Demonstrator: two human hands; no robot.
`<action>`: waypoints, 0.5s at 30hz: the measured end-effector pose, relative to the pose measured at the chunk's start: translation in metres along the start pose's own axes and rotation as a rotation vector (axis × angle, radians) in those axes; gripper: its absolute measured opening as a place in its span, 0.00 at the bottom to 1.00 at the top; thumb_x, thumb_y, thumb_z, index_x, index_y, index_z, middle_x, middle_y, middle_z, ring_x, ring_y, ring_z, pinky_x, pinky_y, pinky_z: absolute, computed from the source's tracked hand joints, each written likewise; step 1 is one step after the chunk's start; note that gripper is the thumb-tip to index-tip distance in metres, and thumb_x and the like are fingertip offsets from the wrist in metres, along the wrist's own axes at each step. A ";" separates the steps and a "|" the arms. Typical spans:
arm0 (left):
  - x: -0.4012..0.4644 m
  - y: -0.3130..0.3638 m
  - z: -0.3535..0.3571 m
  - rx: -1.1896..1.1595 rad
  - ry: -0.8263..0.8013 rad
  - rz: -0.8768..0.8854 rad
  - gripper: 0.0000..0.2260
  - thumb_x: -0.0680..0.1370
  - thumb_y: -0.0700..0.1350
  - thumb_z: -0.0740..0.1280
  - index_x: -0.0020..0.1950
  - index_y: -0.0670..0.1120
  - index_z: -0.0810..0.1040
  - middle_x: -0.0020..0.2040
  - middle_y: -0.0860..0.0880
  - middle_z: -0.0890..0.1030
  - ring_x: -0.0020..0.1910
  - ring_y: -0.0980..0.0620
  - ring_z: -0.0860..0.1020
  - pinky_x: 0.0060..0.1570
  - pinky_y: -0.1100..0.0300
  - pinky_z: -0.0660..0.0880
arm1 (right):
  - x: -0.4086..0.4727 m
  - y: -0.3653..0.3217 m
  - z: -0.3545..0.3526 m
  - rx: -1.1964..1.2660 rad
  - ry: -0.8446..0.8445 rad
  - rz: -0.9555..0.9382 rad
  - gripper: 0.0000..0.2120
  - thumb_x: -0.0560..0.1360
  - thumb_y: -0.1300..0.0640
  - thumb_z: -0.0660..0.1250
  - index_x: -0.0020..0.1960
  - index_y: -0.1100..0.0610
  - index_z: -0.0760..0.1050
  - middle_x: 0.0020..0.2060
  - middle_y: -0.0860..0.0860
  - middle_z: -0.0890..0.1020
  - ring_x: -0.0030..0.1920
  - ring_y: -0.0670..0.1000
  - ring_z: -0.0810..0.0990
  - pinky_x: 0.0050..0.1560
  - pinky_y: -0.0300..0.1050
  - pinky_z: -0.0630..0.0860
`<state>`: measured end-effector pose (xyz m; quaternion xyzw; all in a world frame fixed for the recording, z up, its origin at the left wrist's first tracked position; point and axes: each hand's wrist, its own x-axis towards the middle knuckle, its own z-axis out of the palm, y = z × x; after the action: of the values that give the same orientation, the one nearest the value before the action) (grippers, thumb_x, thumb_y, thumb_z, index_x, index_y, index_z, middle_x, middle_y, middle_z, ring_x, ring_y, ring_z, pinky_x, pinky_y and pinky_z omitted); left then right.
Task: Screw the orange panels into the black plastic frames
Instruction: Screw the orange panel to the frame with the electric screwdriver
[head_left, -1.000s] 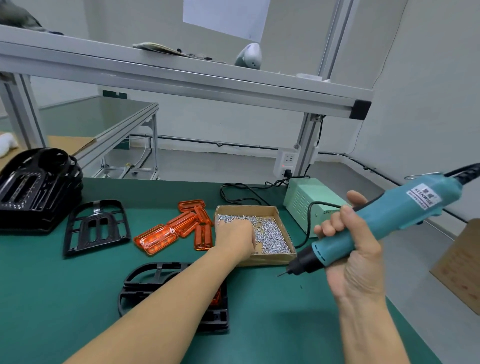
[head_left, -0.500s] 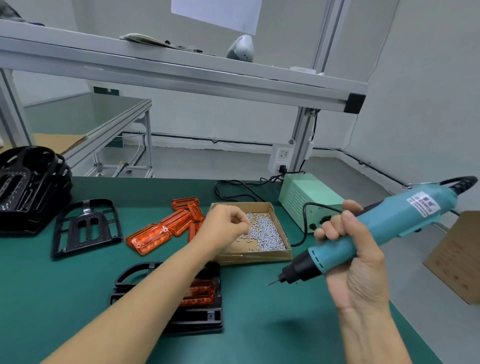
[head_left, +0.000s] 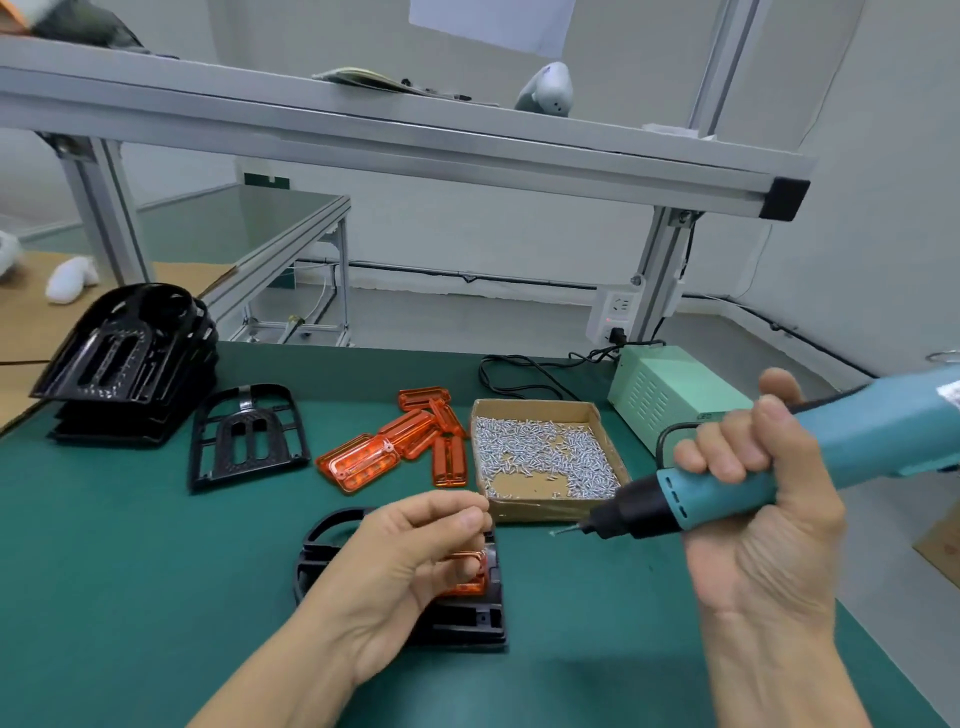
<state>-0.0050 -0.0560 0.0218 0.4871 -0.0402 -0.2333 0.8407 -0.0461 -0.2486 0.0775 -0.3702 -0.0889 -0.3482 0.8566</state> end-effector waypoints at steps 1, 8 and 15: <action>-0.002 0.000 0.000 -0.043 -0.011 -0.020 0.07 0.62 0.37 0.73 0.39 0.41 0.85 0.38 0.43 0.82 0.33 0.53 0.79 0.30 0.64 0.77 | -0.001 0.000 0.005 0.022 0.003 -0.012 0.08 0.75 0.60 0.61 0.44 0.49 0.76 0.25 0.42 0.66 0.24 0.41 0.66 0.31 0.34 0.69; -0.010 -0.003 0.004 -0.227 -0.068 -0.086 0.07 0.63 0.35 0.72 0.39 0.40 0.85 0.37 0.42 0.82 0.31 0.52 0.79 0.29 0.63 0.78 | -0.008 0.002 0.029 0.090 -0.009 -0.044 0.06 0.74 0.59 0.61 0.42 0.49 0.73 0.24 0.43 0.66 0.24 0.41 0.66 0.31 0.34 0.69; -0.013 -0.005 0.005 -0.191 -0.084 -0.056 0.06 0.64 0.36 0.72 0.39 0.40 0.85 0.36 0.43 0.81 0.31 0.53 0.78 0.30 0.64 0.78 | -0.017 0.008 0.038 0.092 -0.044 -0.025 0.06 0.74 0.59 0.61 0.42 0.49 0.74 0.24 0.43 0.66 0.24 0.41 0.66 0.30 0.34 0.69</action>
<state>-0.0193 -0.0562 0.0222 0.3957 -0.0392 -0.2797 0.8739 -0.0489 -0.2091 0.0927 -0.3368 -0.1281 -0.3462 0.8662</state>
